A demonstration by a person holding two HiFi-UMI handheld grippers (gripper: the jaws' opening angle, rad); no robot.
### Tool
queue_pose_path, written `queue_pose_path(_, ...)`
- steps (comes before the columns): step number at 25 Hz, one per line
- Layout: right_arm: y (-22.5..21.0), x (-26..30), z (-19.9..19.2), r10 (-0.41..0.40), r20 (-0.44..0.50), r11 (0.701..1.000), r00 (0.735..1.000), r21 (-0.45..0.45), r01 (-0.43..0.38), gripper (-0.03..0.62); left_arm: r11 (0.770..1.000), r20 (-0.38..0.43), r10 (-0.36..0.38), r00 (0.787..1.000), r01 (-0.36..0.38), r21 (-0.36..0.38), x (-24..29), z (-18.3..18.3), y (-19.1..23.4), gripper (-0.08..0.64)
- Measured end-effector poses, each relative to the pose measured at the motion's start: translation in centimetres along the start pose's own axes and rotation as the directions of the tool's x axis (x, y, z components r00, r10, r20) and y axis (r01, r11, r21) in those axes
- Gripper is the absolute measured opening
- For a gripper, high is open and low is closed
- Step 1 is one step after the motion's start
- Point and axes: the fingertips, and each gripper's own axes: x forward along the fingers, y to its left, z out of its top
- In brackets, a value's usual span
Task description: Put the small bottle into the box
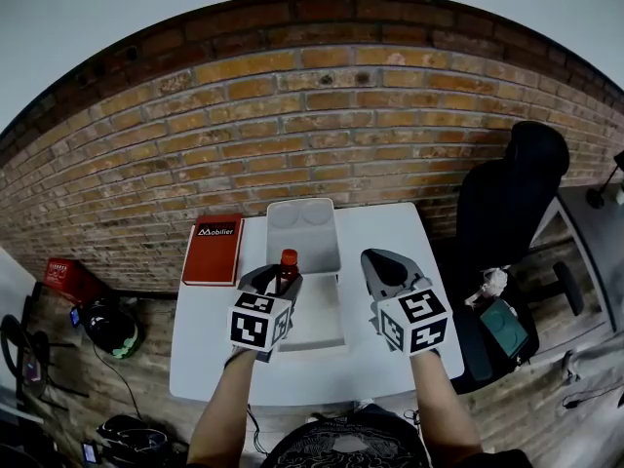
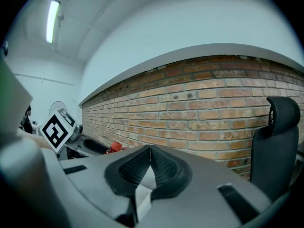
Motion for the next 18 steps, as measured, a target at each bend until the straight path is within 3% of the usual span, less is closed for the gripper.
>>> queue_pose_path(10,-0.1,-0.2,-0.9,0.012,-0.009,1.000,1.000,0.006,-0.012,0.020,0.995,-0.196,-0.095,0.976,0.102,0.023,2.6,-4.4,-2.3,0.210)
queue_pose_path(14,-0.3,-0.4,-1.2,0.013,-0.018,1.000,1.000,0.006,-0.013,0.020,0.990,-0.284,-0.116,0.952,0.133,0.043,3.7,-6.6,-3.2,0.209)
queue_pose_path(18,-0.4,-0.5,-1.3,0.014,-0.020,1.000,1.000,0.007,-0.014,0.020,0.982,-0.381,-0.148,0.913,0.183,0.057,4.4,-8.6,-4.3,0.209)
